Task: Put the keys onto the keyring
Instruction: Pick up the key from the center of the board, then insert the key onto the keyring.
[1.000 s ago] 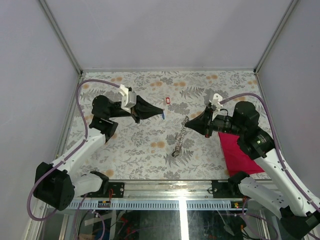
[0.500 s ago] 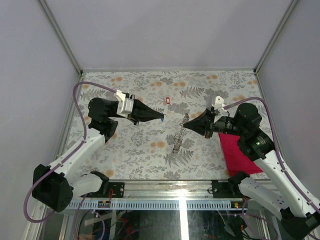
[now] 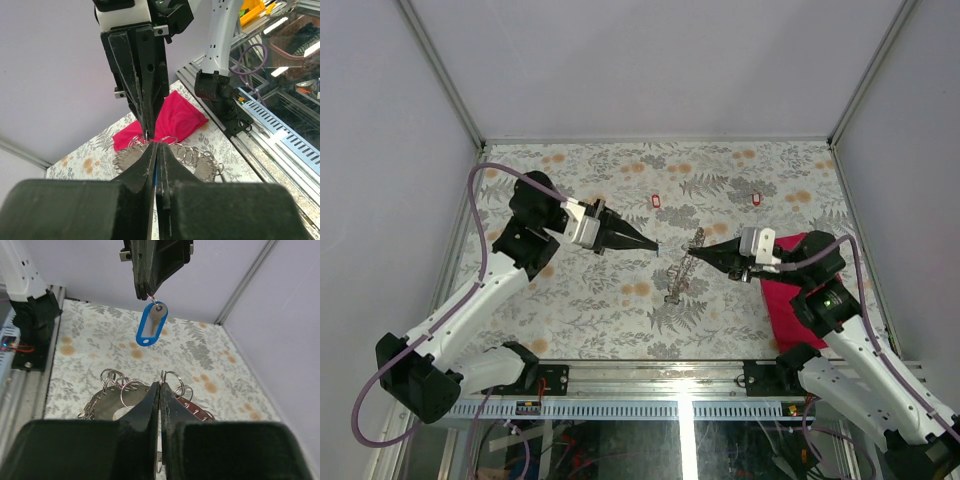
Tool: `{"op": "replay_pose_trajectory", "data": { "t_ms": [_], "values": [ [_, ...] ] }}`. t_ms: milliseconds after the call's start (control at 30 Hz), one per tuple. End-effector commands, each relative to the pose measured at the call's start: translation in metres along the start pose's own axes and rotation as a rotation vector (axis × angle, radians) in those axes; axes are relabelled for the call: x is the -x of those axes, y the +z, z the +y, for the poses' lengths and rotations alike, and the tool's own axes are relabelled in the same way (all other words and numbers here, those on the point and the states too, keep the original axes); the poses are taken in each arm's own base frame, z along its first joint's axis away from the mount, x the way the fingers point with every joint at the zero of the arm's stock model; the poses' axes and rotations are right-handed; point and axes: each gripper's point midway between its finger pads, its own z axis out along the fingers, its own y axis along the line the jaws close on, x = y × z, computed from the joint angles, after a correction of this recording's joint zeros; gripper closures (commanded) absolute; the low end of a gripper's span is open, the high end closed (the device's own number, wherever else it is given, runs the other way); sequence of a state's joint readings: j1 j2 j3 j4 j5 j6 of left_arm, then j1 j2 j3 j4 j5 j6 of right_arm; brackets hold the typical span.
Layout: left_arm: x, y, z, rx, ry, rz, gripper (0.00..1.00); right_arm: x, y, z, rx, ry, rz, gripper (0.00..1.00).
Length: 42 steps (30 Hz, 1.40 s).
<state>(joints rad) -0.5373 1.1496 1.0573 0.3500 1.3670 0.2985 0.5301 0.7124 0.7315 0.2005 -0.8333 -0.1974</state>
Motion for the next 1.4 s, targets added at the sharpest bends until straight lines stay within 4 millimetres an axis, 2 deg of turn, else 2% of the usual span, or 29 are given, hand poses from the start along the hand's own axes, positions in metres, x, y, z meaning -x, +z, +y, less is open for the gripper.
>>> {"op": "replay_pose_trajectory", "data": {
  "t_ms": [0, 367, 933, 1367],
  "values": [
    [0.002, 0.002, -0.011, -0.065, 0.064, 0.0, 1.0, 0.042, -0.005, -0.008, -0.014, -0.393, -0.138, 1.0],
    [-0.004, 0.007, -0.004, -0.094, 0.075, -0.011, 1.0, 0.026, -0.006, -0.003, 0.044, -0.641, -0.086, 1.0],
    [-0.01, 0.017, -0.008, -0.18, 0.033, -0.043, 1.0, 0.036, 0.006, 0.021, 0.181, -0.569, -0.123, 1.0],
    [-0.011, 0.021, -0.016, -0.216, -0.009, -0.056, 1.0, 0.042, 0.013, 0.017, 0.161, -0.508, -0.119, 1.0]
  ]
}}
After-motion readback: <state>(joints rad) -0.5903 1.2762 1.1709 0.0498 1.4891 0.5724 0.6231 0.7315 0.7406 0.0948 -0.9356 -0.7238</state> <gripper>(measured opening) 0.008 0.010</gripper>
